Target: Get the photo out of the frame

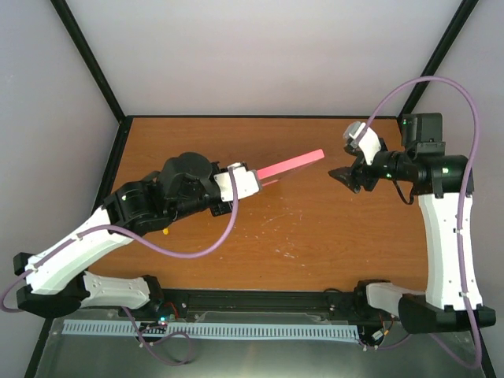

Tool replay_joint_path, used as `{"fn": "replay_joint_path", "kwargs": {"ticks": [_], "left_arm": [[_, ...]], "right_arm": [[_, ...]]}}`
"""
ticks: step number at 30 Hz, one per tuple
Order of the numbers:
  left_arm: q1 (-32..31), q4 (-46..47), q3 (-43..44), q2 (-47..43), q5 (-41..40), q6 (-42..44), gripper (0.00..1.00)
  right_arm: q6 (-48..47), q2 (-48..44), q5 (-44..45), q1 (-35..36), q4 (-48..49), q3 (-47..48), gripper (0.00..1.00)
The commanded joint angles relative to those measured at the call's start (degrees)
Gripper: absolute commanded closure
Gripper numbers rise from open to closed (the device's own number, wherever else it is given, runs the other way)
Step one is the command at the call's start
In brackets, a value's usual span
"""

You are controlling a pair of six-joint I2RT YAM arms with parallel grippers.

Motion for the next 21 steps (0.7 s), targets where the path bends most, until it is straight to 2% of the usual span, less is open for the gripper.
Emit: {"fn": "replay_joint_path", "kwargs": {"ticks": [1,7,13,18,21], "left_arm": [[3.23,7.37,2.85,-1.0,1.89,0.76,0.99],[4.6,8.39,4.6,-0.51,4.07,-0.36,0.99],[5.38,8.68,8.36,0.53,6.67,-2.05,0.99],[5.64,8.9,11.03,1.36,7.34,-1.98,0.99],[5.84,9.22,12.27,1.79,8.18,-2.05,0.99]], "right_arm": [[-5.55,3.09,-9.99,-7.03,0.21,-2.35,0.21],[-13.12,8.02,-22.07,-8.9,1.24,-6.88,0.19],[-17.04,15.88,-35.23,-8.48,2.34,-4.21,0.18],[-23.04,21.77,-37.68,-4.8,-1.29,-1.13,0.18],[-22.04,22.52,-37.56,-2.76,0.94,-1.39,0.21]]}}
